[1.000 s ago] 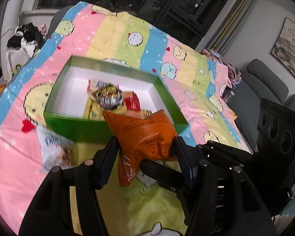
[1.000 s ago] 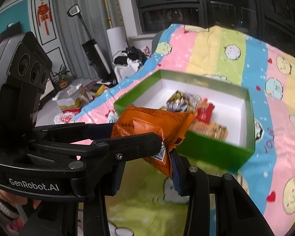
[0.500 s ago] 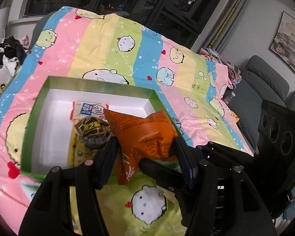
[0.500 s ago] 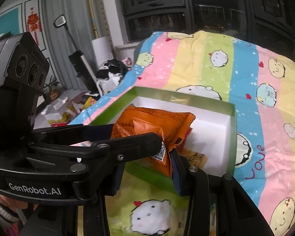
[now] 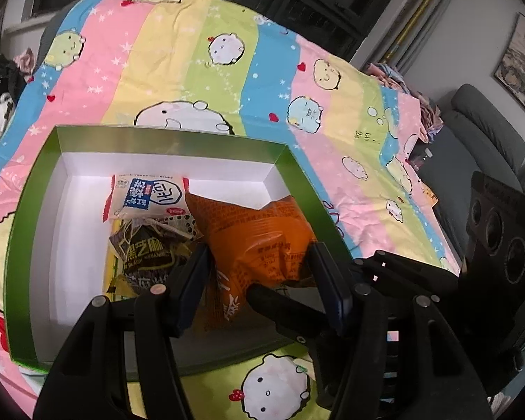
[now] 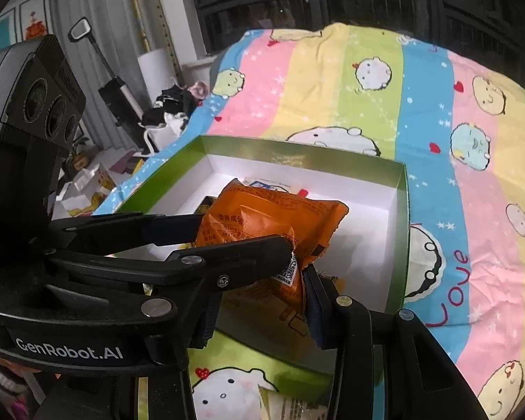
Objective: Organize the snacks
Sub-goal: 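Lower the orange packet into the green box and open the right gripper, then move the right gripper out to the white-and-green snack packet, then close the right gripper on the white-and-green packet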
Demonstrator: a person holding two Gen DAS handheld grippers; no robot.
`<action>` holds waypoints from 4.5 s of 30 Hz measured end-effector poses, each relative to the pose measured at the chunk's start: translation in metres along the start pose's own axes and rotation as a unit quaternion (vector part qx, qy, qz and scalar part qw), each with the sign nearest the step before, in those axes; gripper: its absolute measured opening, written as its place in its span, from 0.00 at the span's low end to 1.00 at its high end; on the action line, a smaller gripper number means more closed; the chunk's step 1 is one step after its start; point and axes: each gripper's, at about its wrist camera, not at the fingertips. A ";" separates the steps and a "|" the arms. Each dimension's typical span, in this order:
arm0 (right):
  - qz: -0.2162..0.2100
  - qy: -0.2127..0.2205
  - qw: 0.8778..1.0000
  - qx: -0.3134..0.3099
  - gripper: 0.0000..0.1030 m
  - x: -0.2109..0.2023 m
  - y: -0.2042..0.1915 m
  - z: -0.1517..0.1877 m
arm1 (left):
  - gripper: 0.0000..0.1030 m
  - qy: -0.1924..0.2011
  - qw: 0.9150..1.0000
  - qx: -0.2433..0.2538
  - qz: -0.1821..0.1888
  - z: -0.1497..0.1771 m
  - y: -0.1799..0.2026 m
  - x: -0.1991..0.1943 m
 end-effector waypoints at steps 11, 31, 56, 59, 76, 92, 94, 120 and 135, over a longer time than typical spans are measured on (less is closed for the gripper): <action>0.015 -0.030 0.999 0.017 0.42 0.018 0.006 -0.002 | 0.58 -0.031 0.999 -0.026 -0.006 0.000 -0.009 0.017; 0.075 -0.012 0.997 -0.006 0.52 -0.011 -0.002 0.002 | 0.79 -0.006 0.997 -0.024 -0.069 0.001 -0.006 -0.006; 0.042 0.014 0.997 0.060 0.69 -0.107 -0.017 0.072 | 0.99 0.044 0.993 -0.008 -0.106 0.072 0.028 -0.100; 0.040 0.009 0.997 0.068 0.69 -0.112 -0.018 0.083 | 0.99 0.033 0.994 -0.025 -0.105 0.086 0.023 -0.105; 0.055 -0.006 0.993 0.106 0.69 -0.130 -0.004 0.133 | 0.99 -0.029 0.994 -0.056 -0.094 0.142 0.019 -0.101; 0.000 0.017 0.983 0.183 0.69 -0.112 0.049 0.155 | 0.99 -0.093 0.991 -0.098 -0.014 0.143 0.033 -0.055; -0.008 0.023 0.981 0.192 0.69 -0.108 0.056 0.153 | 0.99 -0.096 0.990 -0.103 -0.012 0.140 0.034 -0.050; -0.140 -0.002 0.952 0.273 0.41 -0.035 0.102 0.117 | 0.54 -0.108 0.994 0.018 -0.030 0.112 0.071 0.024; -0.159 0.019 0.954 0.255 0.27 -0.045 0.085 0.124 | 0.32 -0.105 0.994 0.025 -0.016 0.117 0.073 0.011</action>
Point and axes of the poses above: each gripper's, at about its wrist camera, not at the fingertips, and x roughly the way its jaws point, y to its right, z to its underside, and after that the axes turned 4 degrees about -z, right-handed
